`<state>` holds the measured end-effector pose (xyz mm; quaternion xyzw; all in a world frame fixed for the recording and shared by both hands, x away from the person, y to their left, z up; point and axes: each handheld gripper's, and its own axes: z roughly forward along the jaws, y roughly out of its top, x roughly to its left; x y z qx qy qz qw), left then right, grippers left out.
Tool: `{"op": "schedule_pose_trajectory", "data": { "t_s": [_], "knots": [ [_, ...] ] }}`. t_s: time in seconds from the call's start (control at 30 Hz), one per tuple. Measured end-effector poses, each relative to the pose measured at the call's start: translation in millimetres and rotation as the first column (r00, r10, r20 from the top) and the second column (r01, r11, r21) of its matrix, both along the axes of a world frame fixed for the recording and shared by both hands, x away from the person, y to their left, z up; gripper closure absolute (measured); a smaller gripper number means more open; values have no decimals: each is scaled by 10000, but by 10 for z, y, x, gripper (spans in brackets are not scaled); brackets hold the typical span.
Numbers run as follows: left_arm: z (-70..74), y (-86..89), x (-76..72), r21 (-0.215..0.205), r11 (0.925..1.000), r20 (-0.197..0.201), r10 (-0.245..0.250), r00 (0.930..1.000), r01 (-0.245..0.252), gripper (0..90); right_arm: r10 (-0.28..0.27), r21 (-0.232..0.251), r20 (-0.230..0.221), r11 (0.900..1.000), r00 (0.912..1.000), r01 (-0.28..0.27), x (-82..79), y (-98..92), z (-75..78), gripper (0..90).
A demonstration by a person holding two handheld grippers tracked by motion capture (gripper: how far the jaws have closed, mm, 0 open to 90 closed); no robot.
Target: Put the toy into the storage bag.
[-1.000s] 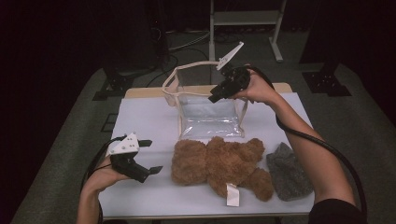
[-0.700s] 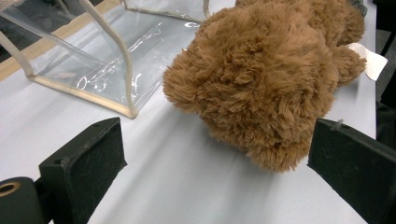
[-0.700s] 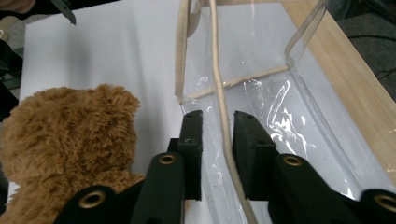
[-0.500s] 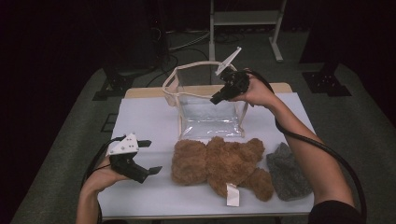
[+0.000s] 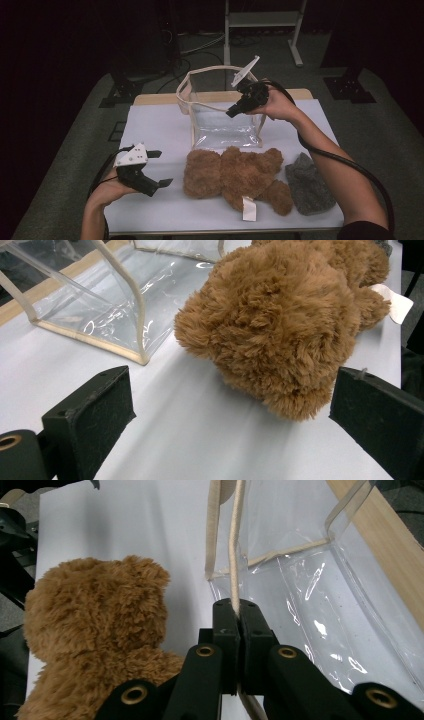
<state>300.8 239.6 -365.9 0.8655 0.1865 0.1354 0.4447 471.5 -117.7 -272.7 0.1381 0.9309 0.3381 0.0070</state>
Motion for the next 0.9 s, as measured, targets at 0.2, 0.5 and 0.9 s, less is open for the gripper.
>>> {"op": "schedule_pose_trajectory", "data": {
  "t_s": [0.2, 0.5, 0.9],
  "knots": [
    [2, -1, -3, -23, 10000, 11, -18, 10000, 18, 30, 111, 3, 43, 9999, 9999, -111, -112, -28, -2, 869],
    [12, 4, -12, -6, 10000, 65, -37, 10000, 37, 30, 280, 174, -58, 9995, 9996, -279, -300, -75, -14, 869],
    [11, -9, -14, 6, 9999, 51, -106, 9999, 106, 30, 756, 285, -238, 9968, 9969, -749, -544, -1, -11, 870]
  ]
}}
